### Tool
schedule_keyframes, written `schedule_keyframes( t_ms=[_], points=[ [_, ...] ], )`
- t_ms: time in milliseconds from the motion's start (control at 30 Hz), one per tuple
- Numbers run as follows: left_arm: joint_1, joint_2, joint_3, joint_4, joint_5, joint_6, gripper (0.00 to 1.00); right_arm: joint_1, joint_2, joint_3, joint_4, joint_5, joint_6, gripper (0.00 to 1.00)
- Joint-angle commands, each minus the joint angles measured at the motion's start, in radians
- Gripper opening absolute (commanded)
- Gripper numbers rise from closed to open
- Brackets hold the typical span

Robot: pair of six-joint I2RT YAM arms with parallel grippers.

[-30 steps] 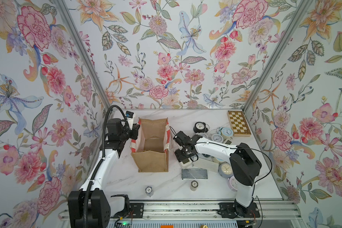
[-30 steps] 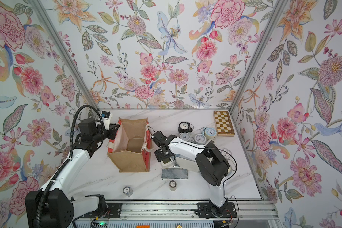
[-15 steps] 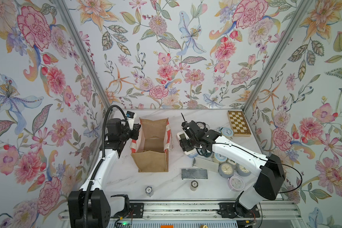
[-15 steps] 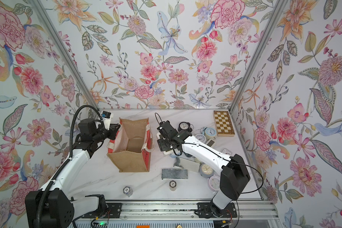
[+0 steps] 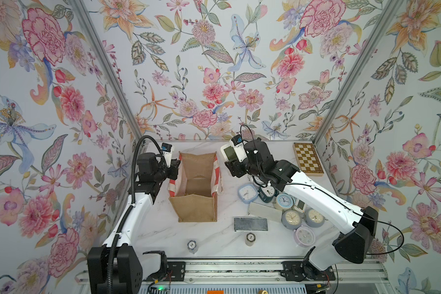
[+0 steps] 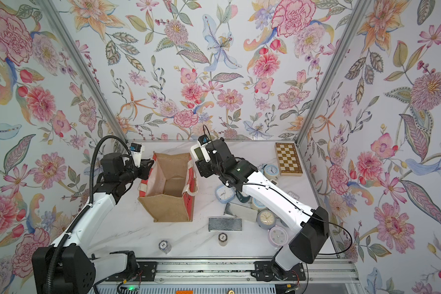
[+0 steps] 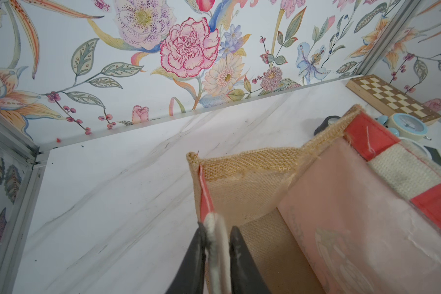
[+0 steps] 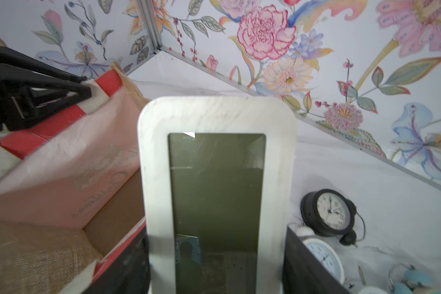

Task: Put the alarm clock into the canvas bag
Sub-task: Place the alarm at the canvas bag.

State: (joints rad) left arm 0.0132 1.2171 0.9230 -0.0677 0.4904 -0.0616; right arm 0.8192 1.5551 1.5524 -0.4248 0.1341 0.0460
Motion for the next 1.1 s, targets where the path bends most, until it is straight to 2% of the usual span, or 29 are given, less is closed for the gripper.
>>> schedule_keyframes(
  t_ms=[0, 300, 400, 567, 667, 1067],
  points=[
    [0.01, -0.021, -0.012, -0.007, 0.018, 0.003, 0.15, 0.016, 0.002, 0.044, 0.204, -0.105, -0.154, 0.37],
    [0.007, -0.016, -0.016, 0.016, 0.102, -0.012, 0.08, 0.04, 0.152, 0.134, 0.332, -0.337, -0.356, 0.28],
    [0.011, -0.017, -0.018, 0.023, 0.118, -0.019, 0.05, 0.048, 0.214, 0.18, 0.293, -0.409, -0.434, 0.26],
    [0.008, -0.021, -0.018, 0.01, 0.034, -0.02, 0.07, 0.079, 0.347, 0.324, 0.1, -0.329, -0.593, 0.25],
    [0.008, -0.015, -0.016, 0.006, 0.042, -0.021, 0.06, 0.09, 0.391, 0.348, 0.061, -0.298, -0.684, 0.25],
    [0.008, -0.048, -0.032, 0.041, 0.051, -0.027, 0.03, 0.109, 0.597, 0.571, -0.193, -0.124, -0.858, 0.25]
  ],
)
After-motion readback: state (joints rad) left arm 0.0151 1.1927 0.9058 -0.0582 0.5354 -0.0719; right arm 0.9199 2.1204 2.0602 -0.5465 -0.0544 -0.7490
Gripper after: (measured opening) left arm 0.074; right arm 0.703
